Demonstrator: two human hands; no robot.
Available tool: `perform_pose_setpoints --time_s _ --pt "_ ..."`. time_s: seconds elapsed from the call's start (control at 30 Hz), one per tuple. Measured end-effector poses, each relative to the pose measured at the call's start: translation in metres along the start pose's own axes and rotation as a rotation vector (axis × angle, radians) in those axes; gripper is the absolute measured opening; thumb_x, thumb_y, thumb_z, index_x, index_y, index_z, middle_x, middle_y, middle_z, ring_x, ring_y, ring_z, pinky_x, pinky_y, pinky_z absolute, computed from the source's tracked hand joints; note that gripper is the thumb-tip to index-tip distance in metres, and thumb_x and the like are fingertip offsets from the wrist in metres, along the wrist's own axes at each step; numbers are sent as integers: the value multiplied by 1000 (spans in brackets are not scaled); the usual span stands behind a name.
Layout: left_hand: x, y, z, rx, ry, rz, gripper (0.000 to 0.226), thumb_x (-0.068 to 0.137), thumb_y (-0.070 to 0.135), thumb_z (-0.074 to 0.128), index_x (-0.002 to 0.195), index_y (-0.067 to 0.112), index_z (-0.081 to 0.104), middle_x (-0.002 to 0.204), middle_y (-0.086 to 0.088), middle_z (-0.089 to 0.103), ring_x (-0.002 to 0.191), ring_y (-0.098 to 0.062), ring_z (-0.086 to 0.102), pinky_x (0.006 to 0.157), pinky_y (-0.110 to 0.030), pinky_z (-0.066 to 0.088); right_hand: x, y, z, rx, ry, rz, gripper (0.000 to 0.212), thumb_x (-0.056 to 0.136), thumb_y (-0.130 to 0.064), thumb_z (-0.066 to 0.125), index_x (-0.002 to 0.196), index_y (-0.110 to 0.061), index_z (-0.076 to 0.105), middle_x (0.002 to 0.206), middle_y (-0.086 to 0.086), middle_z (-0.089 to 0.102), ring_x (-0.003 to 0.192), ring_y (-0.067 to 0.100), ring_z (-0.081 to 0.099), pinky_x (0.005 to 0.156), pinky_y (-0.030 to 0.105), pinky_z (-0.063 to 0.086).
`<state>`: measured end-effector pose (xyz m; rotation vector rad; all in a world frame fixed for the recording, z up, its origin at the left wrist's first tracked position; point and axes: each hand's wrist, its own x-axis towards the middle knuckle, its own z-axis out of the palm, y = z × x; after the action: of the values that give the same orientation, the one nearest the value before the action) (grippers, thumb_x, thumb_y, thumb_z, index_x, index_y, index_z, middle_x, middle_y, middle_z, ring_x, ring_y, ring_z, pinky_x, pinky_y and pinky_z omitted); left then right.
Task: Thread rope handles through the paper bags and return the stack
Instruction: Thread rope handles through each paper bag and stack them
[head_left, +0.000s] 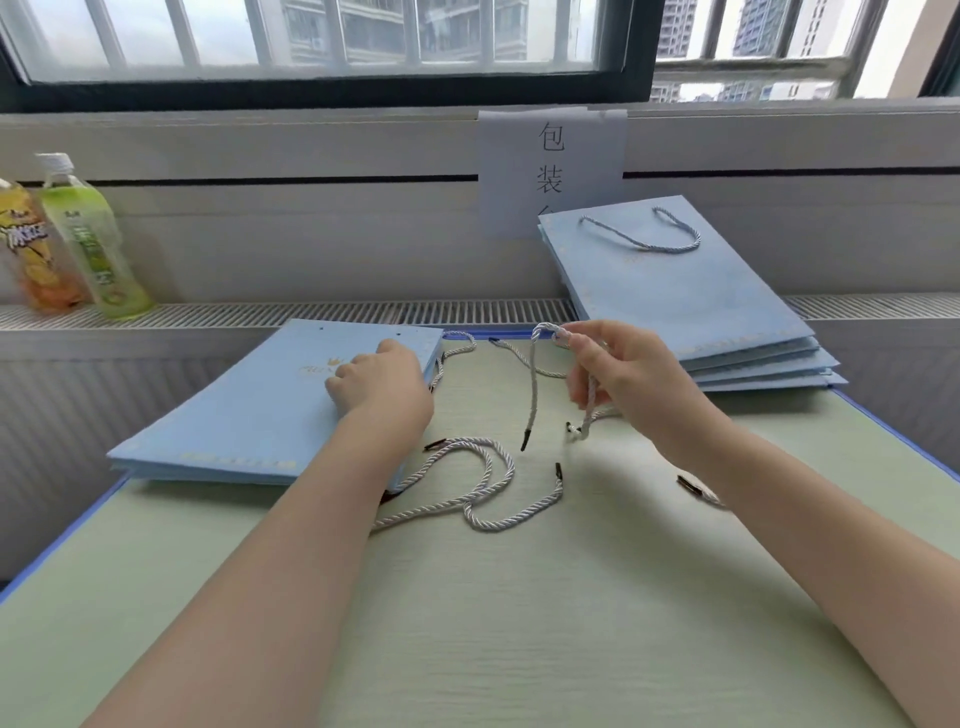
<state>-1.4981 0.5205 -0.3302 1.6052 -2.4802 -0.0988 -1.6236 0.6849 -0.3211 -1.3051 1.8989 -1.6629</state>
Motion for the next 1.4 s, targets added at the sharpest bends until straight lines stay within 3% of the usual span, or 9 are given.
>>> perform_pose_setpoints --time_s 0.1,0.37,0.6,0.77,0.87,1.0,1.1,1.27,1.4 --pt "-2 -2 -5 68 12 48 26 95 24 51 118 11 52 122 -11 58 115 -30 52 78 -31 35 -3 2 3 32 -60 29 26 99 -6 40 120 -20 48 61 0 58 49 9 53 53 20 45" --pt "-7 2 -17 144 75 91 7 93 15 55 95 17 48 93 -5 51 96 -27 53 72 -29 33 -2 4 4 -16 -149 56 36 94 4 39 88 -17 67 69 -4 61 61 11 60 55 21 45" --pt "-8 -1 -22 105 79 98 13 92 15 55 88 14 42 78 -3 40 82 -24 44 68 -29 33 -4 6 6 -76 -213 68 33 95 2 41 91 -17 67 74 -4 63 60 6 58 53 16 45" --pt "-20 6 -32 42 267 158 6 92 9 47 89 9 52 96 -14 59 92 -32 58 66 -30 33 -5 7 9 -52 -252 105 26 98 -7 42 96 -16 67 79 -1 64 68 9 61 61 20 50" --pt "-35 19 -42 -15 410 208 17 93 15 43 76 12 46 79 -10 51 72 -28 46 62 -31 29 -6 5 12 59 -269 136 25 100 -22 42 105 -12 65 91 5 67 79 12 64 73 26 56" --pt "-64 45 -44 -130 487 369 18 95 29 41 81 17 42 82 -3 47 80 -31 53 63 -31 29 -5 1 11 336 -281 197 45 92 -43 42 112 -9 63 104 8 70 98 17 66 84 33 56" --pt "-77 57 -34 -180 465 473 20 96 35 36 85 19 36 95 -2 52 88 -28 54 64 -31 28 -4 -4 8 485 -280 232 45 88 -47 43 98 -8 64 89 1 70 89 15 66 83 35 55" --pt "-74 60 -24 -304 427 553 23 97 34 37 83 18 45 86 -2 59 75 -28 47 64 -31 31 -5 -3 3 489 -193 286 19 99 -13 43 88 -4 56 73 3 67 70 18 65 66 31 55" --pt "-61 52 -24 -585 469 497 28 97 30 37 85 14 56 85 -2 67 82 -32 57 66 -35 39 -1 -8 -3 368 1 311 25 93 -2 38 80 -7 59 65 3 62 53 14 59 51 24 50"
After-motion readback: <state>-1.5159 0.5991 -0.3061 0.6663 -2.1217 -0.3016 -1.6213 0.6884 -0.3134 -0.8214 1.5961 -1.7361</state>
